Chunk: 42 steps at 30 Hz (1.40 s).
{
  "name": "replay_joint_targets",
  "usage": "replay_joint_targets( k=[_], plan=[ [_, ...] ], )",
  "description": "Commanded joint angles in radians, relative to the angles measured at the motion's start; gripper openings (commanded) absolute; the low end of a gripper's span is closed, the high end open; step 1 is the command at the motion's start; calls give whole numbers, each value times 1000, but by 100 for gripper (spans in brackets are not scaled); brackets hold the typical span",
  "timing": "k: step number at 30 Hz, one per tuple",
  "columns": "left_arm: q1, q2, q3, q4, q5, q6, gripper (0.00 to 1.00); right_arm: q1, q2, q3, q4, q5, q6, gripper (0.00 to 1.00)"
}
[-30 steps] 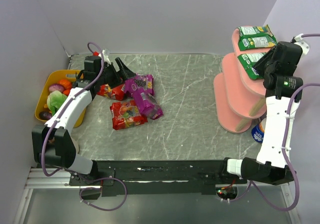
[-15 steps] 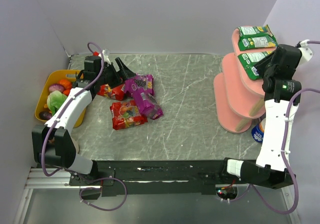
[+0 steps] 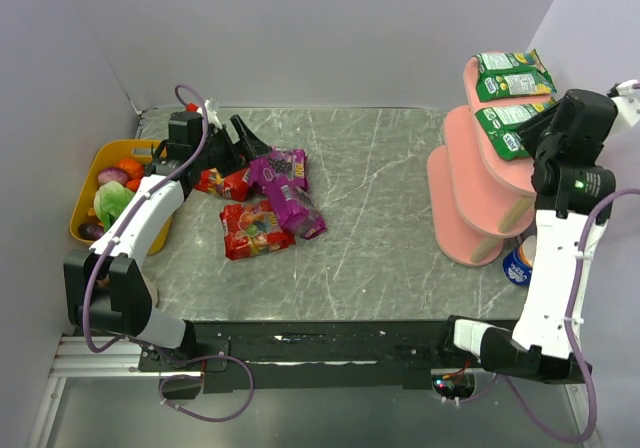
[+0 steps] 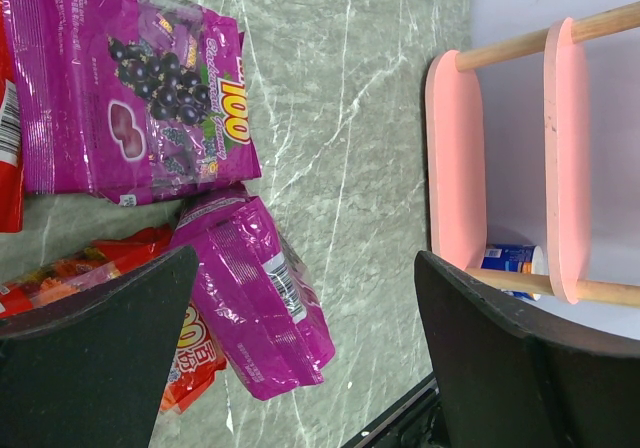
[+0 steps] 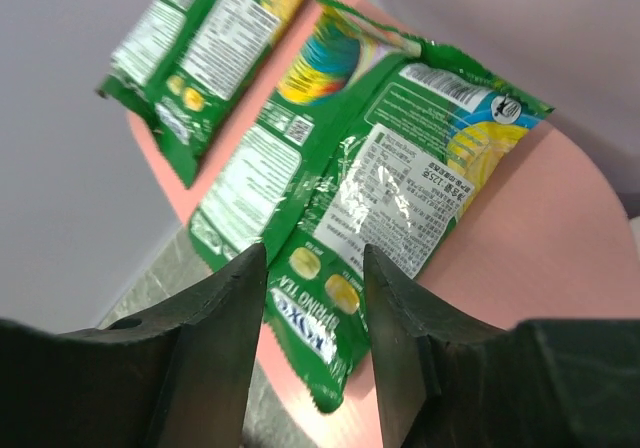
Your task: Place and organize the candy bags onto the shelf
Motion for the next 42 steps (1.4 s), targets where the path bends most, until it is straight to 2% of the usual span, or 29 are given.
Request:
replay_joint_targets(
  k=[1,6,7,9,10,12,13,16,19,20,22,23,27,30,35,42],
  plan=[
    [0,-7,30,10,4,9,96,4,-62,87,3,-5,-44,53],
    [1,-14,16,5,-7,6,96,16,-124,66,90,-200,-159,64],
    [1,-16,13,2,-10,6,96,28,-135,38,110,-221,-179,71],
    [1,-22,2,1,-13,6,96,71,-159,15,151,-219,-236,77],
    [1,-24,-3,2,-13,6,96,147,-162,-6,161,-194,-259,86],
    [0,-28,-10,-1,-17,8,96,263,-149,-8,150,-72,-316,98],
    [0,-30,-12,-2,-20,9,96,356,-136,-5,145,-48,-330,100],
    [1,-34,-13,-13,-30,11,96,482,-98,-26,139,26,-344,100],
    [0,-47,-19,-22,-51,17,96,677,-61,-74,180,155,-370,100],
    [0,-53,-26,-24,-53,17,96,779,-49,-85,194,192,-394,100],
    [1,-59,-30,-31,-62,20,96,861,8,-89,207,278,-410,100],
    [0,-60,-26,-39,-69,23,96,947,32,-85,204,307,-416,100],
    [1,-66,-3,-70,-94,32,96,1099,181,-54,191,447,-410,100],
    [1,-77,19,-88,-114,38,96,1150,267,-31,179,461,-397,100],
    [0,-118,31,-113,-172,41,96,1158,356,1,136,409,-379,100],
    [1,-226,-9,-122,-303,38,96,1144,370,-102,217,202,-442,100]
  ],
)
